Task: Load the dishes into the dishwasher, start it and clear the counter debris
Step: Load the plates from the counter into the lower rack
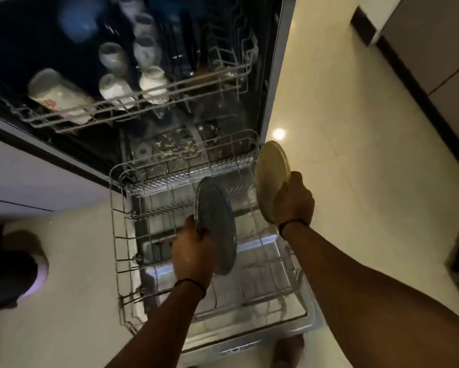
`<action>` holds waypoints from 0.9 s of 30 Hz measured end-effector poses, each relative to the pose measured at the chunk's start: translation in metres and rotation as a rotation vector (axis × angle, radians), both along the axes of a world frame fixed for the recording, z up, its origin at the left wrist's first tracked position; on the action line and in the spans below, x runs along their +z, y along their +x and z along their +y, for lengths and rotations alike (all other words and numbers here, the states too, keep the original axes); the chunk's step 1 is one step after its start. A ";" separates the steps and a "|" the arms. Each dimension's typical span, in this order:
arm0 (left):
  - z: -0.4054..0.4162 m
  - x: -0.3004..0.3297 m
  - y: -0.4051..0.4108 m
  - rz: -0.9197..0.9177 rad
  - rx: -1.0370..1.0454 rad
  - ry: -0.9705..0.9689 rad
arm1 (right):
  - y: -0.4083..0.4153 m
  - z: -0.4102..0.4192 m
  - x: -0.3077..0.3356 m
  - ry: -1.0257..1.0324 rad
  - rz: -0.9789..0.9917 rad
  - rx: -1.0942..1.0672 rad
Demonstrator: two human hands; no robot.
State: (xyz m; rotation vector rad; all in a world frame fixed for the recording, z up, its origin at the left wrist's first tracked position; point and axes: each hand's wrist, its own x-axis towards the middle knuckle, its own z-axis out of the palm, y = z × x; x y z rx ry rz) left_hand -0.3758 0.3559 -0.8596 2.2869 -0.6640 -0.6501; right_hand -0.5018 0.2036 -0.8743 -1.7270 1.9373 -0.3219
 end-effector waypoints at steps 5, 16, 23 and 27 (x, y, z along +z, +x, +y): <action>-0.037 -0.045 -0.028 -0.077 0.063 -0.059 | -0.003 -0.040 -0.059 -0.014 -0.040 0.068; -0.060 -0.082 -0.025 -0.144 0.073 -0.033 | 0.002 -0.051 -0.099 0.089 0.023 0.211; -0.064 -0.075 -0.033 -0.152 0.059 -0.038 | -0.023 -0.019 -0.112 0.089 0.072 0.236; -0.062 -0.079 -0.031 -0.162 0.067 -0.067 | -0.018 -0.021 -0.111 -0.038 0.026 0.122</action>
